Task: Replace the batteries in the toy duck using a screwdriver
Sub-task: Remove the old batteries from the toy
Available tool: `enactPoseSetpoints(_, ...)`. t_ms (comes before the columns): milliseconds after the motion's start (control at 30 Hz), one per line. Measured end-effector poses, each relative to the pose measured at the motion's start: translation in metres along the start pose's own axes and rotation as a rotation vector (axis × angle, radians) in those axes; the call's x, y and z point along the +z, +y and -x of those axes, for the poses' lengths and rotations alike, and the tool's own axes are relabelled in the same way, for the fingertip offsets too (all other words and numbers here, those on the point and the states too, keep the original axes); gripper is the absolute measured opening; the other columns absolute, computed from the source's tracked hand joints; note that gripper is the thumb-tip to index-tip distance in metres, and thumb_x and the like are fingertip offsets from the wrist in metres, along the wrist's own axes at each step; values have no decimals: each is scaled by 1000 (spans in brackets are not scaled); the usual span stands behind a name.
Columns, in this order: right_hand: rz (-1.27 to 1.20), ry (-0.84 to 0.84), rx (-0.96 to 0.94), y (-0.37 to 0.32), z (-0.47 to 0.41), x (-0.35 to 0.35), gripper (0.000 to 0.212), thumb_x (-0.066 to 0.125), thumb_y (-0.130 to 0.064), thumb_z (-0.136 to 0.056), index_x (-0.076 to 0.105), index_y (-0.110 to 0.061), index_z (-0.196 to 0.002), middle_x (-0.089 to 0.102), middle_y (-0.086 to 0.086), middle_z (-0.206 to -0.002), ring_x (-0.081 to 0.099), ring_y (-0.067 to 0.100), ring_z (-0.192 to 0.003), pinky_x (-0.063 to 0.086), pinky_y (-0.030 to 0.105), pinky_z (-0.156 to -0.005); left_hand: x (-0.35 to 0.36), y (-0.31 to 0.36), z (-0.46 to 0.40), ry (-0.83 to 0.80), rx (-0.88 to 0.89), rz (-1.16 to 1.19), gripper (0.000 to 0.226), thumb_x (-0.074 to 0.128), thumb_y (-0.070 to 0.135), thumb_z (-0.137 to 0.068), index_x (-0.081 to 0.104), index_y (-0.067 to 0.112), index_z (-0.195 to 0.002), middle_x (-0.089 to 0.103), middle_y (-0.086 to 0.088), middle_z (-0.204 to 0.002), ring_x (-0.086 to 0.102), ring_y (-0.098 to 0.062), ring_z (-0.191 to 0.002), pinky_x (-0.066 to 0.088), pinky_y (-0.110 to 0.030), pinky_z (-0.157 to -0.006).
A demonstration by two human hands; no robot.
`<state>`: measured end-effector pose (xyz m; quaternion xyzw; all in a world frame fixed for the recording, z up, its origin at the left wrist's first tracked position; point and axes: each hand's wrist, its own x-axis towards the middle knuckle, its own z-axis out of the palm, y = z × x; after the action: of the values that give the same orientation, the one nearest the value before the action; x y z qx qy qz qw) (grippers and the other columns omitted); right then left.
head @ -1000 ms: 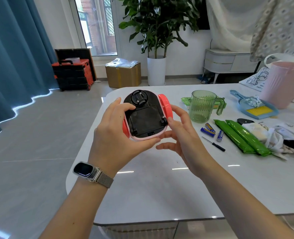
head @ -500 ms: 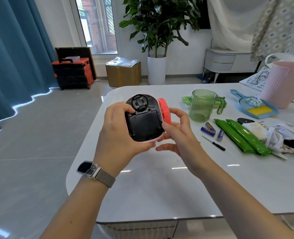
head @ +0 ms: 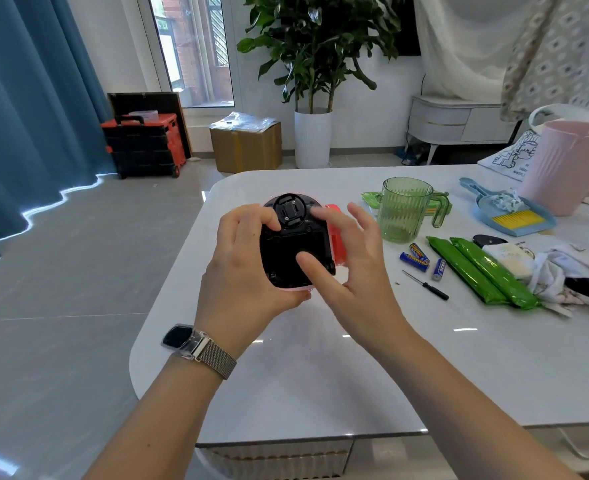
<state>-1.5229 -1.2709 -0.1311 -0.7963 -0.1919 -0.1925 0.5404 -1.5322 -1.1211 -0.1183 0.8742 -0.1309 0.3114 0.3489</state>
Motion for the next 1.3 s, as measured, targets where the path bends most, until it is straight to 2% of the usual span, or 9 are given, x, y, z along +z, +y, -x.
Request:
enactPoseSetpoints(100, 71, 90, -39, -1, -2, -1, 19, 66, -35, -84, 57, -41, -99, 29, -11, -139, 32, 15, -130, 23, 4, -100, 1, 2, 2, -10, 10, 4, 84, 93, 29, -50, 35, 37, -110, 47, 0, -127, 47, -10, -106, 53, -22, -76)
enactPoseSetpoints(167, 87, 102, -35, -2, -4, -3, 17, 70, -29, -84, 57, -38, -90, 36, -11, -133, 33, 15, -127, 19, -6, -91, 1, 4, 2, -12, 12, 12, 90, 94, 30, -50, 35, 39, -118, 47, 1, -130, 48, -9, -108, 49, -15, -76)
enactPoseSetpoints(333, -226, 215, -1, -10, -12, -19, 12, 68, -31, -81, 59, -38, -85, 52, -9, -124, 51, 9, -118, 46, 24, -94, 0, 2, -1, -11, -28, 32, 111, 94, 34, -49, 30, 34, -140, 39, 14, -131, 34, 10, -109, 30, 4, -77)
enactPoseSetpoints(500, -592, 429, 178, -8, -20, -54, 3, 60, -23, -91, 60, -21, -92, 73, -1, -87, 71, 16, -77, 55, 22, -60, 0, -3, -1, -25, -56, 15, 114, 94, 33, -49, 33, 20, -145, 44, 2, -137, 32, 13, -108, 26, 13, -77)
enactPoseSetpoints(733, -167, 352, 607, 53, -19, -69, 14, 67, -18, -88, 59, -16, -99, 66, 7, -82, 56, 8, -41, 47, 22, -39, -2, -12, -9, -35, -40, -15, 113, 94, 33, -50, 35, 17, -145, 47, -3, -138, 34, 4, -115, 25, 8, -84)
enactPoseSetpoints(900, 10, 226, 664, 73, -24, -57, 20, 63, -10, -85, 59, -12, -104, 61, 0, -82, 60, 16, -56, 50, 25, -43, -1, -18, -12, -36, -22, -24, 112, 94, 30, -50, 36, 16, -144, 47, -4, -137, 36, 2, -114, 27, 3, -86)
enactPoseSetpoints(1033, 127, 165, 529, 74, -40, -46, 19, 61, -4, -83, 59, -15, -99, 65, 0, -78, 59, 17, -56, 46, 13, -40, 2, -22, -14, -41, -10, -38, 112, 95, 28, -48, 37, 16, -143, 47, -3, -137, 35, 4, -113, 31, -4, -86)
enactPoseSetpoints(1167, 501, 45, 258, 87, -58, -32, 11, 62, -8, -83, 63, -19, -81, 68, 4, -83, 60, 24, -71, 54, 34, -62, 3, -24, -12, -20, -22, -40, 112, 95, 29, -49, 36, 16, -143, 47, -4, -136, 33, 6, -112, 27, 1, -85)
enactPoseSetpoints(1300, 910, -90, 224, 104, -63, -28, 16, 56, -22, -88, 70, -22, -96, 65, 6, -96, 52, 30, -99, 47, 36, -71, 5, -27, -12, -1, -16, -22, 110, 94, 29, -50, 37, 17, -142, 47, -3, -134, 35, 6, -111, 31, 0, -86)
